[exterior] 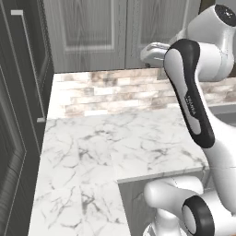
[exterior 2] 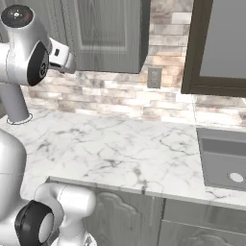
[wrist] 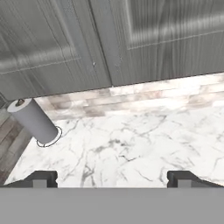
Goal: Open the cabinet. Pick the soap dispenser and place it next to the sink. Then close the cabinet.
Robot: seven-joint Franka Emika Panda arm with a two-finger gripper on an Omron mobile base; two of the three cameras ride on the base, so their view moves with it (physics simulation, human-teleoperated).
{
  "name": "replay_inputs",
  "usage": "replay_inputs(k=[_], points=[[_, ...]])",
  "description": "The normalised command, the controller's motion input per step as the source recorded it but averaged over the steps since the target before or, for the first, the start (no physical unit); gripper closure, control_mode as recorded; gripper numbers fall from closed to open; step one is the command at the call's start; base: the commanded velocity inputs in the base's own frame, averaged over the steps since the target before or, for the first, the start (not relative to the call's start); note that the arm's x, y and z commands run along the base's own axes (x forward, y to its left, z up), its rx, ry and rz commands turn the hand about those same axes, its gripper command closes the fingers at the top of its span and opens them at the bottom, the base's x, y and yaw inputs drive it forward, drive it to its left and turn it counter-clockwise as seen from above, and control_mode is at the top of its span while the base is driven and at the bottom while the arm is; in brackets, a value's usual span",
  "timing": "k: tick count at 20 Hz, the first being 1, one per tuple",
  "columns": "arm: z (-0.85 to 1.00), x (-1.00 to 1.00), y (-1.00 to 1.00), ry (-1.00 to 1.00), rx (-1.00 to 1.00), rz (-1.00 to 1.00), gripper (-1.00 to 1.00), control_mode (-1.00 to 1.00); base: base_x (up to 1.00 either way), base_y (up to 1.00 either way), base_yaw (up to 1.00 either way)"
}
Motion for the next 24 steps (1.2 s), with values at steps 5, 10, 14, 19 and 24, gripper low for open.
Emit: replay_inputs(k=[5, 10, 14, 19, 24], points=[[0.03, 0.00, 0.02, -0.37, -0.03, 0.00, -1.00, -1.00, 0.00, 0.00, 0.00], [0.11, 0.00, 0.03, -0.43, -0.09, 0.00, -1.00, -1.00, 0.00, 0.00, 0.00], [0.41, 0.00, 0.00, -0.19, -0.04, 0.00, -1.00, -1.00, 0.00, 0.00, 0.00], [0.83, 0.00, 0.00, 0.02, 0.00, 0.00, -1.00, -1.00, 0.00, 0.00, 0.00], [0.58, 0.10, 0.00, 0.17, 0.00, 0.00, -1.00, -1.00, 0.00, 0.00, 0.00]])
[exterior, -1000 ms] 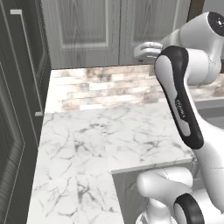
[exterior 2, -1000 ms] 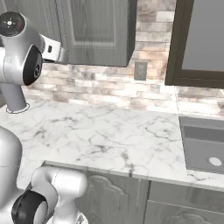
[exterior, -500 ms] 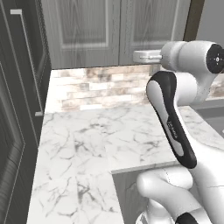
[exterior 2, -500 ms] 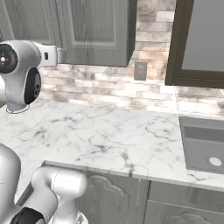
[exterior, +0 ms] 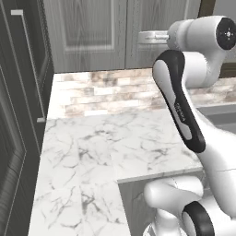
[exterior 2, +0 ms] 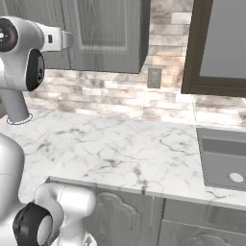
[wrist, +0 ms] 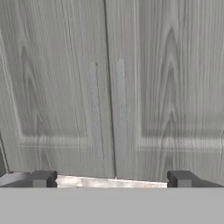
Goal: Open the cabinet. Pick the soap dispenser and place it next to the sink. Then close the cabinet.
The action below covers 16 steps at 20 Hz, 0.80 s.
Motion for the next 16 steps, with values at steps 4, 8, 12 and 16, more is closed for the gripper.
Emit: replay_inputs(k=[4, 8, 12, 16], points=[[0.29, 0.40, 0.00, 0.26, 0.00, 0.00, -1.00, -1.00, 0.00, 0.00, 0.00], [0.00, 0.33, 0.00, 0.05, 0.00, 0.00, -1.00, -1.00, 0.00, 0.00, 0.00], [-0.41, 0.09, 0.00, -0.25, -0.04, 0.00, -1.00, -1.00, 0.00, 0.00, 0.00], [-0.29, 0.00, 0.00, -0.32, -0.07, 0.00, -1.00, -1.00, 0.00, 0.00, 0.00]])
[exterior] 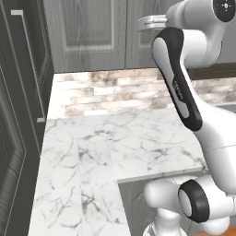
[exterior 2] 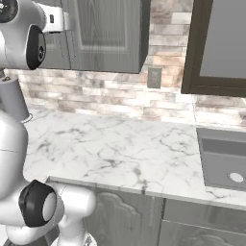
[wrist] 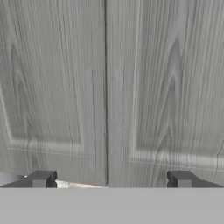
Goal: Open the cabinet. Pick the soap dispenser and place it next to the sink. Then close the cabinet.
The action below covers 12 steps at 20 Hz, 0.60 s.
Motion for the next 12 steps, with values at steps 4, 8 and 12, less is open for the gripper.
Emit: replay_inputs(k=[4, 8, 12], points=[[-0.24, 0.00, 0.00, -0.30, -0.06, -0.01, -1.00, -1.00, 0.00, 0.00, 0.00], [-0.12, 0.00, 0.00, -0.12, -0.12, -0.07, -1.00, -1.00, 0.00, 0.00, 0.00], [0.17, 0.00, 0.00, 0.04, -0.06, -0.10, -1.00, -1.00, 0.00, 0.00, 0.00]])
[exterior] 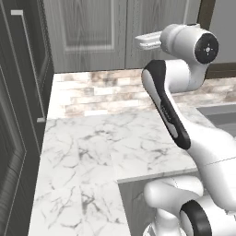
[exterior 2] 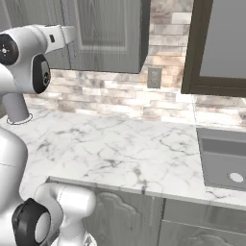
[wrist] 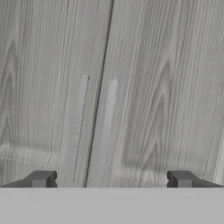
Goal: Open the cabinet. Pick the soap dispenser and place it next to the sink. Then close the cabinet.
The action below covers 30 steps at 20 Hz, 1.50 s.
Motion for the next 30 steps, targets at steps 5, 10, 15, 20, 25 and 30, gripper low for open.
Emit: replay_inputs(k=[5, 10, 15, 20, 25, 30], points=[[0.21, 0.00, 0.00, 0.15, -0.02, -0.10, -1.00, -1.00, 0.00, 0.00, 0.00], [0.06, 0.01, 0.00, 0.14, 0.00, -0.10, -1.00, -1.00, 0.00, 0.00, 0.00], [0.00, 0.05, 0.00, 0.02, 0.00, -0.03, -1.00, -1.00, 0.00, 0.00, 0.00], [-0.27, 0.00, -0.02, 0.06, 0.00, -0.01, -1.00, -1.00, 0.00, 0.00, 0.00], [-0.23, 0.00, -0.04, 0.29, 0.00, -0.03, -1.00, -1.00, 0.00, 0.00, 0.00], [-0.05, 0.00, 0.00, 0.17, 0.09, 0.00, -1.00, -1.00, 0.00, 0.00, 0.00]])
